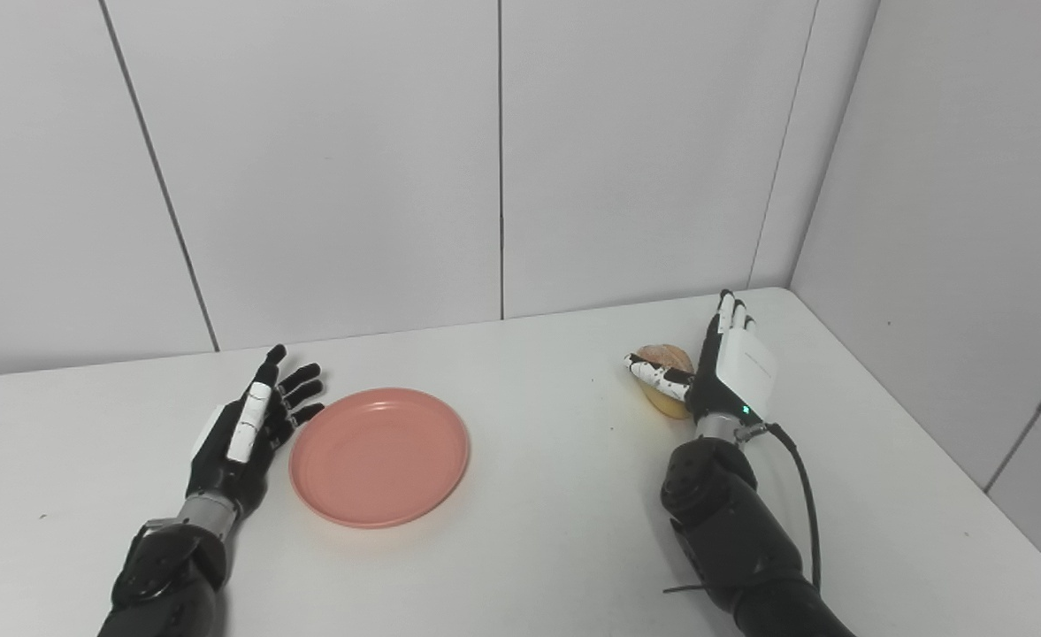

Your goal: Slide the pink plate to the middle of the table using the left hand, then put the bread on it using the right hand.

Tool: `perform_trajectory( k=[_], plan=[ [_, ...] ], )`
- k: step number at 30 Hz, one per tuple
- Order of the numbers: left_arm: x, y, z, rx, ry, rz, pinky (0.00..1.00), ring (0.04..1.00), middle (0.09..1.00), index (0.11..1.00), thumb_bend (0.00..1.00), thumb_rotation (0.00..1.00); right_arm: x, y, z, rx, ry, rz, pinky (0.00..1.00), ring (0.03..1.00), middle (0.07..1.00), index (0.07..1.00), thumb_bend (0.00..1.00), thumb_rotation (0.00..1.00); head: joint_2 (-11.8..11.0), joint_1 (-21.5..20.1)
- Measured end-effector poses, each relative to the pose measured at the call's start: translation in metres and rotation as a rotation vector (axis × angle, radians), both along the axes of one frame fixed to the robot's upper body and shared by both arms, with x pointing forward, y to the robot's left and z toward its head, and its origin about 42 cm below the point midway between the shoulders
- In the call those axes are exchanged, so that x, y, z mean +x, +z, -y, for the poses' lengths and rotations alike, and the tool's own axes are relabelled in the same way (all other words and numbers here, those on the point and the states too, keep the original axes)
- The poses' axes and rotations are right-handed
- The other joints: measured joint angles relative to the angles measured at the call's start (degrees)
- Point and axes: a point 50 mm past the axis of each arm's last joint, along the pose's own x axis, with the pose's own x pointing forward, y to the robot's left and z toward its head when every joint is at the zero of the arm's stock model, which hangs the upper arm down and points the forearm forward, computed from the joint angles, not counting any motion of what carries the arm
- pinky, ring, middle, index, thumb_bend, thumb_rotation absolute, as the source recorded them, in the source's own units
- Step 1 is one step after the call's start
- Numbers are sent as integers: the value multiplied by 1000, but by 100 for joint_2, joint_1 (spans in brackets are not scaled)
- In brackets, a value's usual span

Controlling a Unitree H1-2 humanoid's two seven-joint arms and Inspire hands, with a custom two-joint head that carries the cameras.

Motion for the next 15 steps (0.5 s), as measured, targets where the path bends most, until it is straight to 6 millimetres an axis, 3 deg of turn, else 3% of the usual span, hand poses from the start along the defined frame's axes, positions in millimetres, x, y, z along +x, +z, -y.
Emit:
perform_trajectory(
  k=[15],
  plan=[
    [0,2,1,6,-7,8,777,840,855,1000,829,849,0,-2,-5,-11,20,-4,948,991,1000,1000,1000,459,70,53]
  ],
)
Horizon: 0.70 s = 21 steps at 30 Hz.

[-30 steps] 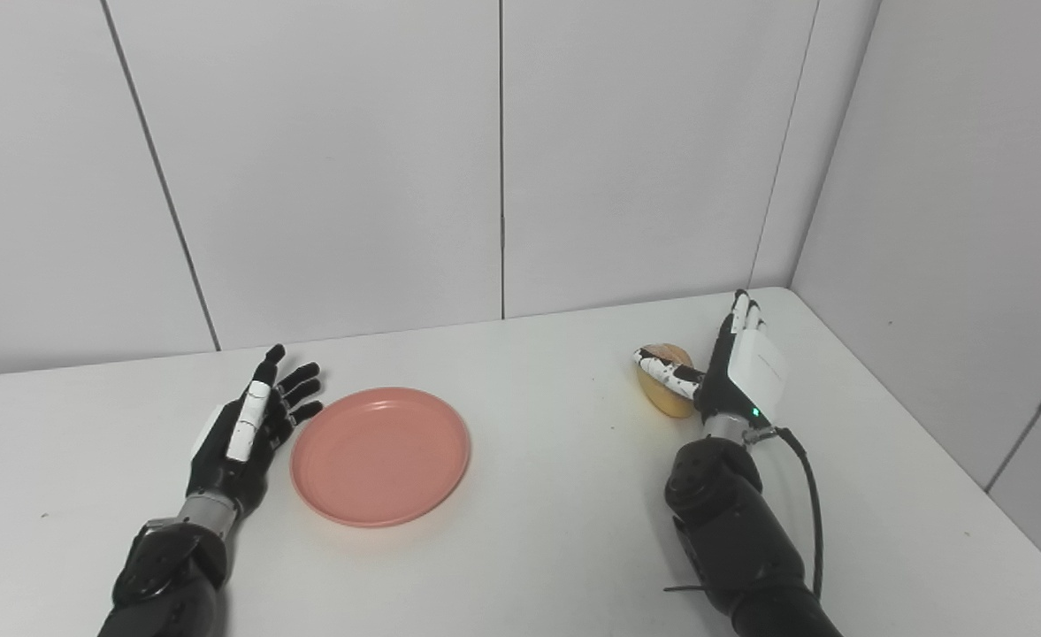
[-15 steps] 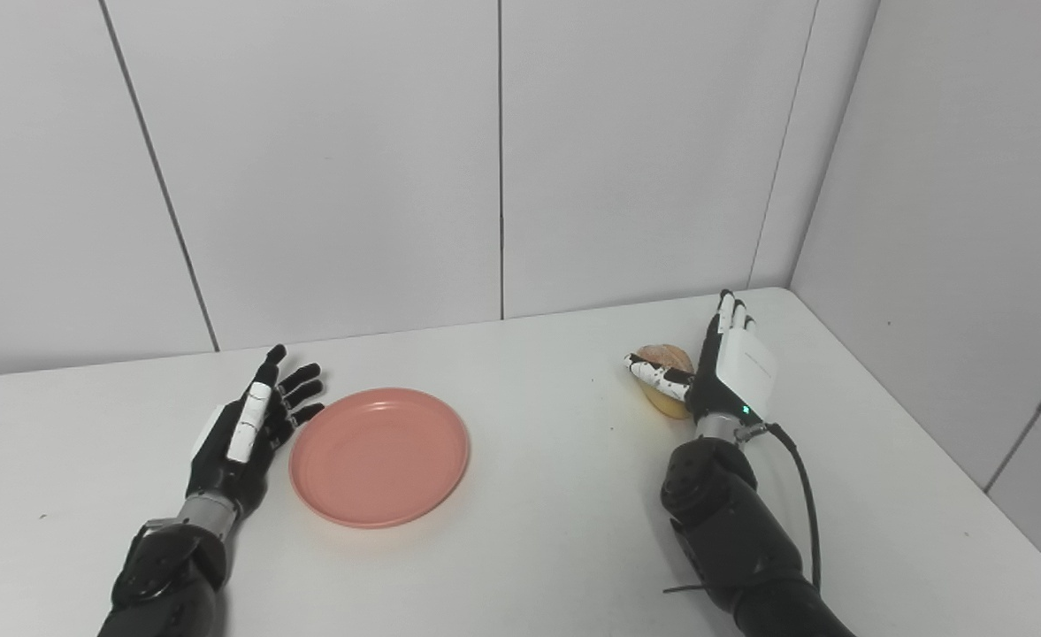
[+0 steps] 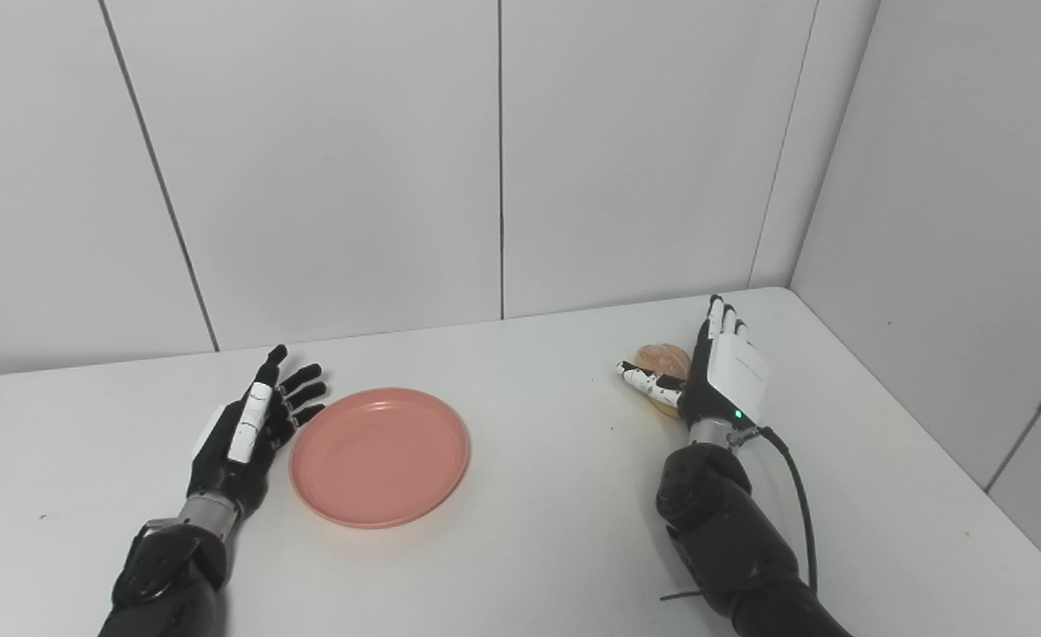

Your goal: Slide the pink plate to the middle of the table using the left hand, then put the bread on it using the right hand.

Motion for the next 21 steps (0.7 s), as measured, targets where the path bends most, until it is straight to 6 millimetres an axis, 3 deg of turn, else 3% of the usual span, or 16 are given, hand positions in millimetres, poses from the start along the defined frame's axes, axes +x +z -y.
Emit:
perform_trajectory(
  k=[4,6,11,14,16,21],
  plan=[
    [0,0,0,-1,1,1,782,842,855,1000,826,834,-1,-4,1,4,-3,-15,897,934,980,1000,1000,462,18,9],
    [-1,0,0,-1,0,3,779,840,853,1000,821,843,-1,-10,3,-6,-6,-39,809,861,930,974,1000,450,26,9],
    [-1,0,0,2,-1,2,767,839,853,1000,831,843,0,-12,8,-29,-38,-39,661,741,834,801,966,272,35,9],
    [-1,0,0,2,-1,2,779,839,857,1000,821,841,4,-6,13,-14,-52,-29,546,649,774,688,880,103,44,26],
    [-1,0,0,1,-1,0,779,840,860,1000,829,838,6,-4,16,-1,-57,-23,489,587,739,669,832,24,44,26],
    [-1,0,0,1,-2,-6,778,836,856,1000,836,837,6,-2,22,36,-56,-12,413,522,694,638,805,0,62,44]
  ],
)
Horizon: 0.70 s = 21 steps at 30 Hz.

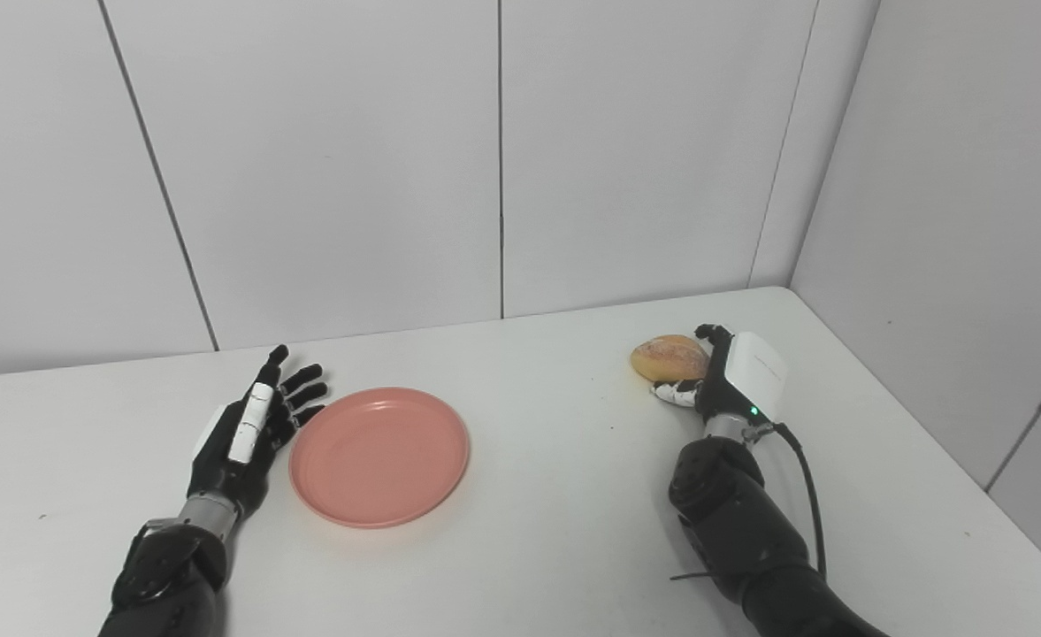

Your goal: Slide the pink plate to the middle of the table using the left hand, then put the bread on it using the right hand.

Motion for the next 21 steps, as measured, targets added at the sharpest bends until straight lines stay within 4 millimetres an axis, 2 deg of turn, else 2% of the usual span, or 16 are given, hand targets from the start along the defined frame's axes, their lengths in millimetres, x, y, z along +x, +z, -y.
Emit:
perform_trajectory(
  k=[8,9,10,11,13,16,19,21],
  plan=[
    [-1,0,0,4,-3,-1,774,838,862,1000,837,838,1,1,1,2,13,-9,363,480,662,627,800,0,9,9],
    [-1,0,0,4,-3,-1,765,830,855,1000,839,837,1,1,1,2,14,-9,338,448,609,557,663,60,9,9],
    [-1,0,0,4,-3,-2,764,829,854,1000,840,837,1,1,1,3,18,-11,335,444,602,543,634,73,9,9],
    [-1,0,0,4,-2,-2,762,830,855,1000,839,835,1,1,1,6,27,-14,323,424,531,514,574,30,0,9],
    [-1,0,0,3,-2,-2,766,835,856,1000,837,829,2,2,3,19,38,-6,284,365,466,515,541,7,0,18],
    [-1,0,-1,2,-1,-3,759,832,849,1000,845,832,0,1,3,43,62,5,290,368,460,501,532,0,0,18],
    [-1,0,-1,3,-1,-3,766,831,850,1000,833,838,-2,0,3,50,78,8,331,422,492,473,531,0,0,18],
    [-1,-1,-1,3,-1,-4,766,829,851,1000,834,831,-4,0,3,55,88,12,322,409,488,476,531,0,0,9]
  ],
)
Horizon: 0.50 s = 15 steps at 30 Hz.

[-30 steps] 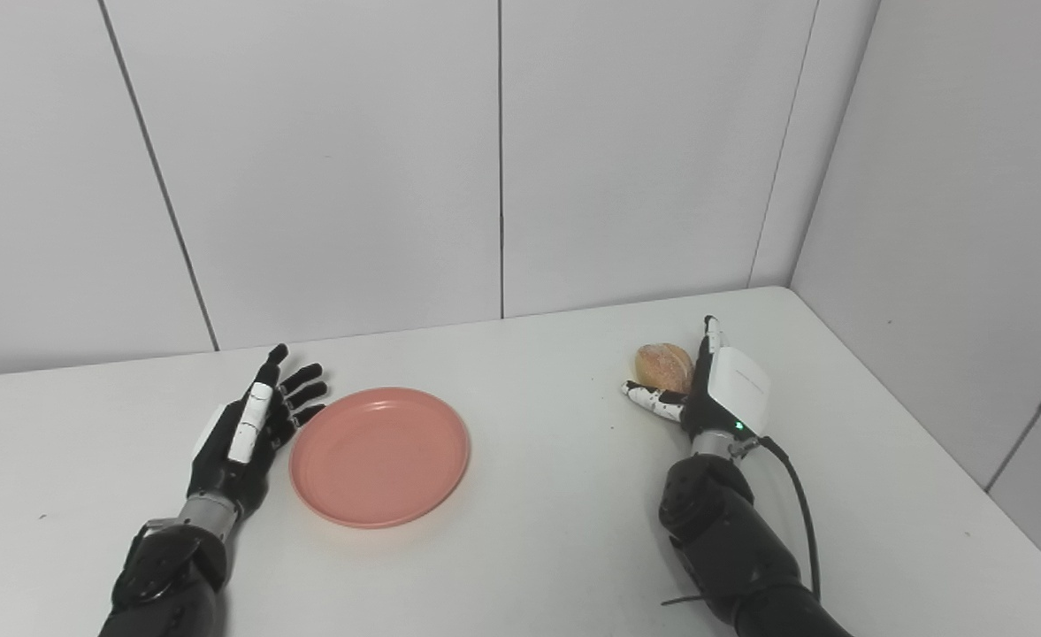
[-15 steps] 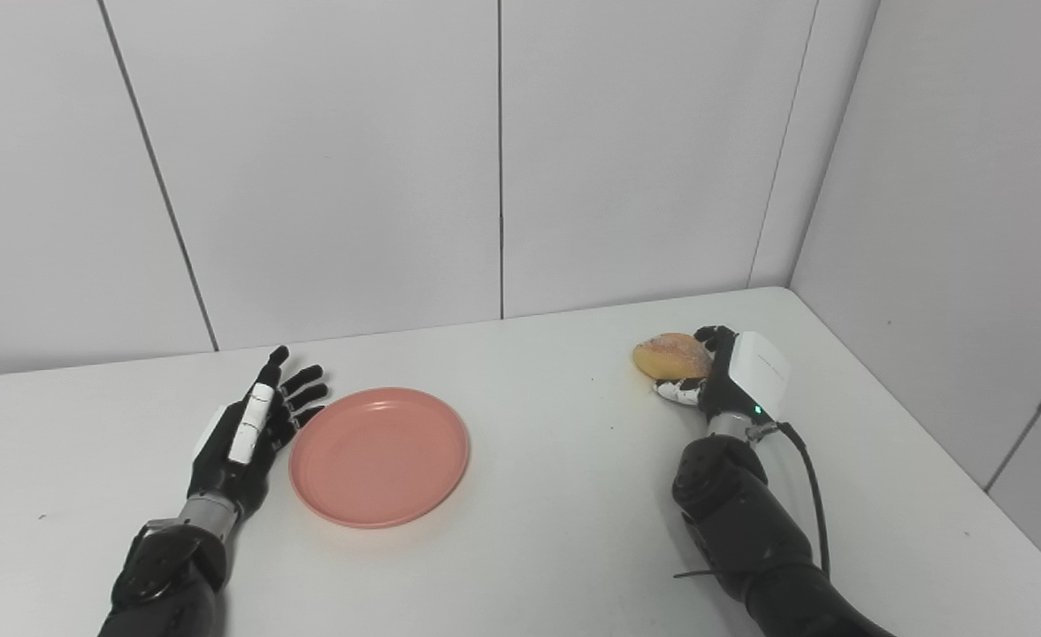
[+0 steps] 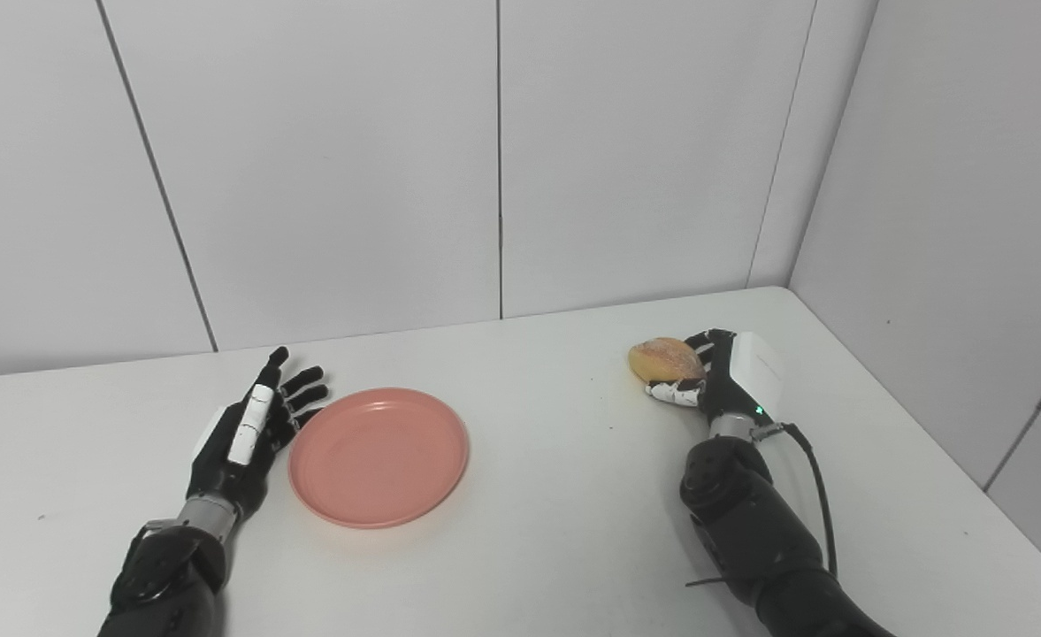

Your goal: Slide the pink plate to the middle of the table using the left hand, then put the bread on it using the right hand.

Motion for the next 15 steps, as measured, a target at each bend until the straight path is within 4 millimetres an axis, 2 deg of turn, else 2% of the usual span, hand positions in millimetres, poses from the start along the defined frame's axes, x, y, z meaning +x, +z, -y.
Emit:
perform_trajectory(
  k=[4,6,9,12,14,15],
  plan=[
    [0,0,0,0,0,-1,764,829,844,1000,829,826,-1,1,0,8,9,2,315,403,489,474,532,0,0,0],
    [0,-1,0,0,1,-2,761,826,836,1000,824,827,-2,2,-1,11,20,3,334,442,512,456,529,0,9,0],
    [0,-1,0,0,0,-4,765,826,834,1000,823,837,-3,2,-3,14,38,2,330,441,513,454,529,0,9,0],
    [0,-1,0,1,0,-4,773,832,836,1000,824,838,-4,5,-6,28,62,6,368,479,527,446,527,0,26,35],
    [0,-1,1,2,-1,-4,770,829,835,1000,821,841,-6,7,-8,45,75,15,399,504,497,469,531,0,35,97],
    [0,-1,1,3,-2,-4,769,828,836,1000,809,841,-7,7,-10,51,81,20,400,501,513,458,529,0,53,218]
  ],
)
